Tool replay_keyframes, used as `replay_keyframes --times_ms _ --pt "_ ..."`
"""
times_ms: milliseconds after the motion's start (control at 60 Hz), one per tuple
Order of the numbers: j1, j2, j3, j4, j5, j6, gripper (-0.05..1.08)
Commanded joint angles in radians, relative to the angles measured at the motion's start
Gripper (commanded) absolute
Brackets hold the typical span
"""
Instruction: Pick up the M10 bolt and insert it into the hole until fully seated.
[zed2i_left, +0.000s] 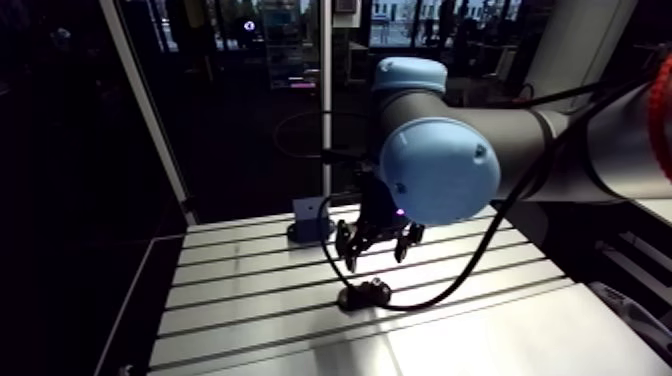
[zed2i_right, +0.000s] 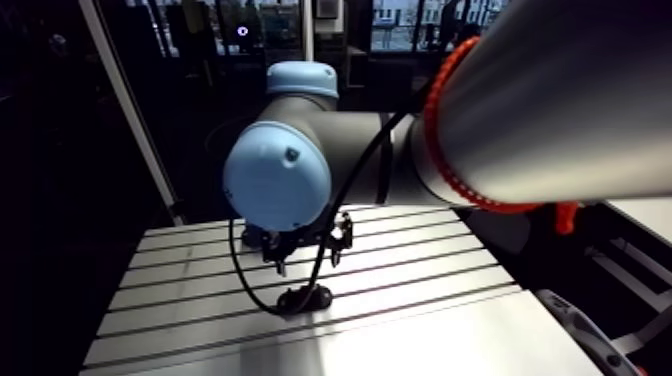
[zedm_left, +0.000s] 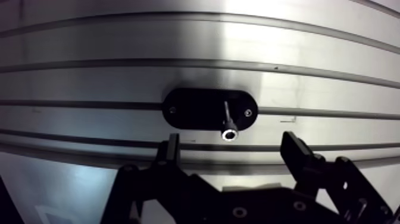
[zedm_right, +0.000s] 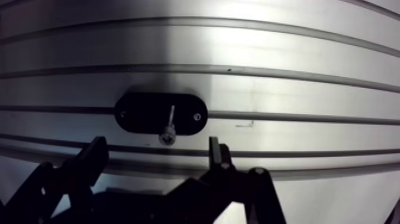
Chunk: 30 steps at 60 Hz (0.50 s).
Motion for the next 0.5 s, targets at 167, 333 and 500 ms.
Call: replay_keyframes --times_ms 167,333,500 --pt "0.0 0.012 0.018 -0.057 -0.004 -0.003 0.26" --pt "0.0 0.014 0.026 -0.065 -0.004 -0.005 0.32" --pt "0.0 0.018 0.035 -0.078 -0.004 -0.005 0.38"
